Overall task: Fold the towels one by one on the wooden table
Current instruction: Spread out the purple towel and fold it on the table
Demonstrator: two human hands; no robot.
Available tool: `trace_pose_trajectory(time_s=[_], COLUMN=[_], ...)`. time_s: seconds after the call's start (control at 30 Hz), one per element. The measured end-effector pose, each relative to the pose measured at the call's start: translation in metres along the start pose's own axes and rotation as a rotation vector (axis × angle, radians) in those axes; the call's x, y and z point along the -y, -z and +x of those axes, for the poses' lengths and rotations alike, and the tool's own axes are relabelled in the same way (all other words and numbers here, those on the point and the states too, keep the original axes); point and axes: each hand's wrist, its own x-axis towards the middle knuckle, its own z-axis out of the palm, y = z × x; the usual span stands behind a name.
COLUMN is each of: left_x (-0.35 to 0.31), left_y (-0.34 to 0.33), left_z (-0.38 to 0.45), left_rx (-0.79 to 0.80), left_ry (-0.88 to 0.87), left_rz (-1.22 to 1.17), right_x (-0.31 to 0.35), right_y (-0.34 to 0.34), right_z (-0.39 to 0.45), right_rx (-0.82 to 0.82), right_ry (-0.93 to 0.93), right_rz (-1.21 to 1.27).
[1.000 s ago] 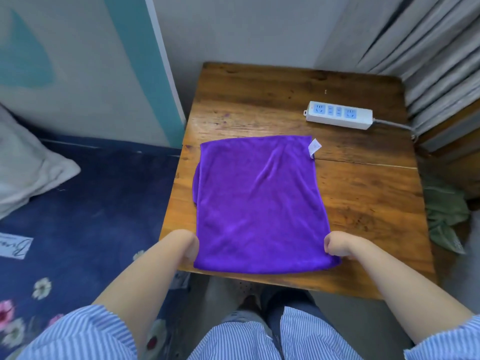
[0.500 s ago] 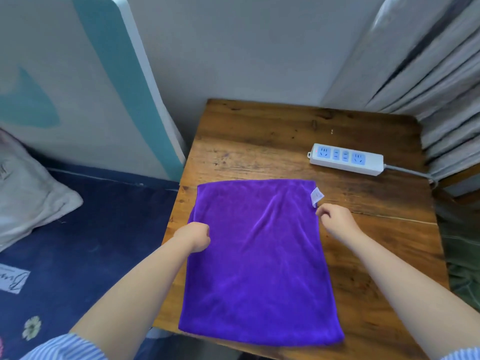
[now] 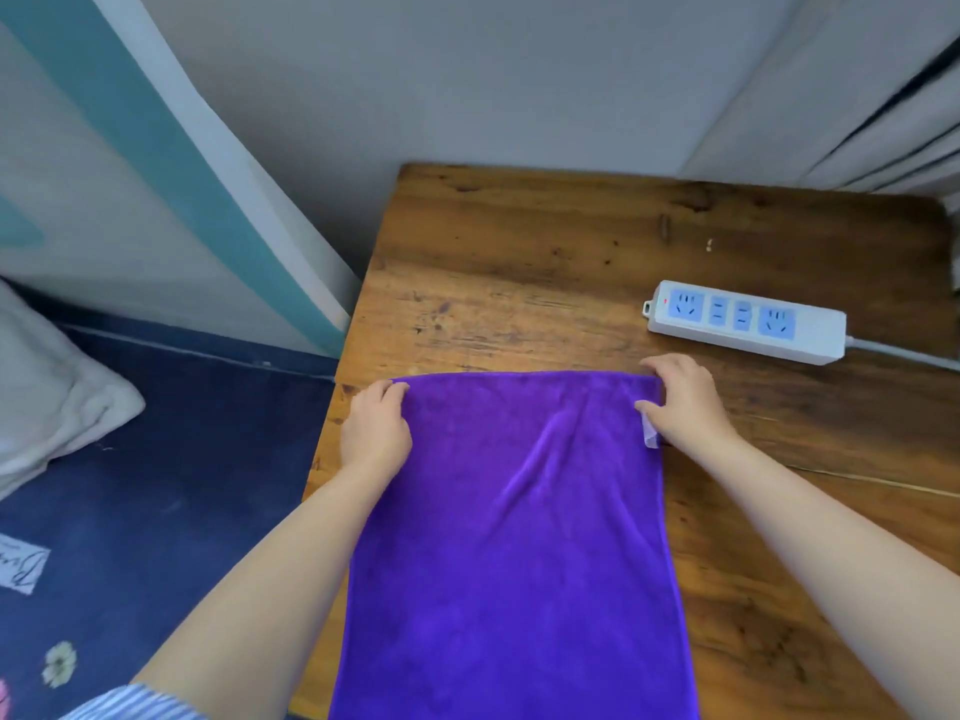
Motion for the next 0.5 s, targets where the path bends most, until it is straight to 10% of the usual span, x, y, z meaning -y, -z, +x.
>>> trace_pose_trajectory(time_s=[0.5], left_x=[-0.009], left_y=[0.017], left_z=[0.029], left_rx=[0.113], left_ry=[-0.176], left_rz=[0.302], right_x=[0.012], right_y=[0.026], right_z=[-0.002], right_rx=[0.255], right_ry=[0.101], right_rz=[0.195])
